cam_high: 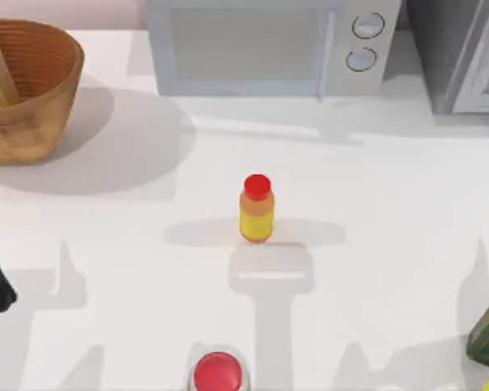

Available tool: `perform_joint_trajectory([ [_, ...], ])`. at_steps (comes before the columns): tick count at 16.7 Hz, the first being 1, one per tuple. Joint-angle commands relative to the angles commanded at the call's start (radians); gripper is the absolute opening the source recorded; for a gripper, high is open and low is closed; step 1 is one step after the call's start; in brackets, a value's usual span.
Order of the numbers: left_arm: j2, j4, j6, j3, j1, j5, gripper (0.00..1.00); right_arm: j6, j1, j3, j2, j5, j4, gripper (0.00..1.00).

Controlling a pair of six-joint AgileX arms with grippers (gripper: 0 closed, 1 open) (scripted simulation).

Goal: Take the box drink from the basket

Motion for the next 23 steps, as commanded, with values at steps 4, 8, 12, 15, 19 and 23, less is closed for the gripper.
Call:
perform_joint_trajectory([
  [4, 0.031, 0.027, 0.000, 0.013, 0.004, 0.004, 1.00, 0.000, 0.000, 0.000, 0.000, 0.000, 0.000, 1.00],
  [8, 0.223, 0.174, 0.001, 0.088, 0.029, 0.024, 1.00, 0.000, 0.000, 0.000, 0.000, 0.000, 0.000, 1.00],
  [12, 0.575, 0.399, 0.002, 0.205, 0.064, 0.056, 1.00, 0.000, 0.000, 0.000, 0.000, 0.000, 0.000, 1.00],
  [15, 0.901, 0.595, 0.003, 0.308, 0.090, 0.087, 1.00, 0.000, 0.000, 0.000, 0.000, 0.000, 0.000, 1.00],
  [19, 1.339, 0.862, 0.007, 0.451, 0.124, 0.130, 1.00, 0.000, 0.000, 0.000, 0.000, 0.000, 0.000, 1.00],
  [23, 1.698, 1.087, 0.010, 0.574, 0.148, 0.169, 1.00, 0.000, 0.000, 0.000, 0.000, 0.000, 0.000, 1.00],
])
